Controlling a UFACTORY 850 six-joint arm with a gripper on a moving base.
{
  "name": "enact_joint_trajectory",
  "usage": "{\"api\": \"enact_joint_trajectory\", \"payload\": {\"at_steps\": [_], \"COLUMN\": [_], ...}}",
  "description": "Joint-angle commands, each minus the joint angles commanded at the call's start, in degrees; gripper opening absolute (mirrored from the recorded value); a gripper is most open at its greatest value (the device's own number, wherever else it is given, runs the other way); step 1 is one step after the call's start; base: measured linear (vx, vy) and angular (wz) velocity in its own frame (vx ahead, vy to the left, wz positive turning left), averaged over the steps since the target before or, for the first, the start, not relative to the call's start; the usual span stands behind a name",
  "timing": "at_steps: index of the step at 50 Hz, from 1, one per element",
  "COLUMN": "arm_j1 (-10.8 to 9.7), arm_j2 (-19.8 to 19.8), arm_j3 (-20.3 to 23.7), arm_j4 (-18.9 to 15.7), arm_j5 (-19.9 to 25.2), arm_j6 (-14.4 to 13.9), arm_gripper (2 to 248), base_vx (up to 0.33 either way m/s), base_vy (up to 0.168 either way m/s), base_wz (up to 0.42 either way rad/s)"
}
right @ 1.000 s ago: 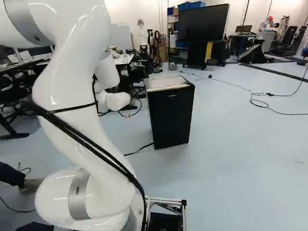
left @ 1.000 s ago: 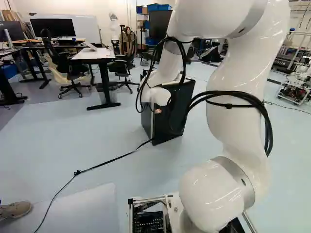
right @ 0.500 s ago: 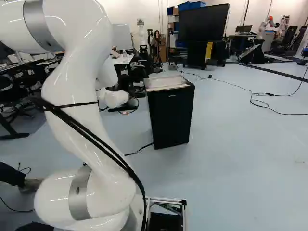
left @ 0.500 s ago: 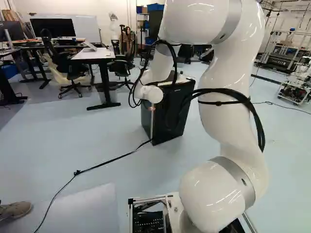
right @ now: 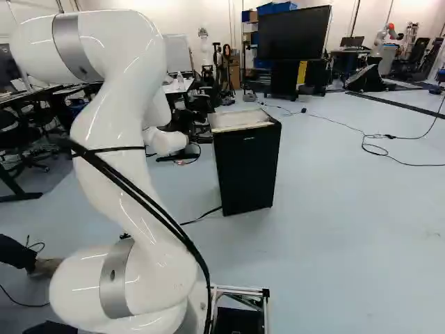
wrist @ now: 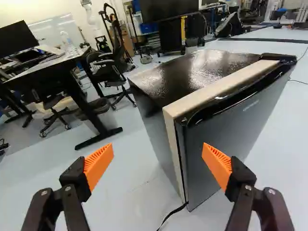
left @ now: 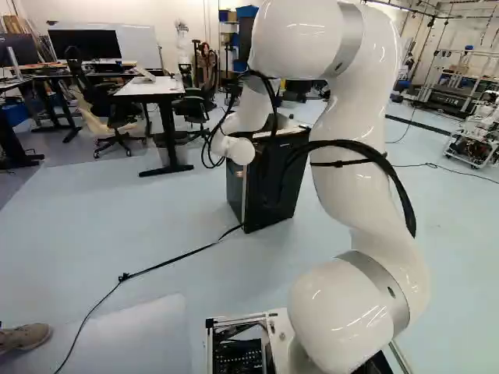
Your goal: Open the fridge door
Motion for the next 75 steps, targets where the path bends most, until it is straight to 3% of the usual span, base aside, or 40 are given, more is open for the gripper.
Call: {"api": "enact_joint_trajectory", "payload": {"at_steps": [27, 75], "arm_j1": [-0.22, -1.69], "arm_j2": [-4.44, -8.57], "arm_j3": [-2.58, -8.37], "arm_j4": [3.75, 9.53], "arm_j5": [0.0, 0.0], "arm_j6": [0.0, 0.0], "arm_gripper": [247, 247], "base_vx": [0.0, 0.0], "base_vy": [0.0, 0.0], "base_wz": [0.0, 0.0]}}
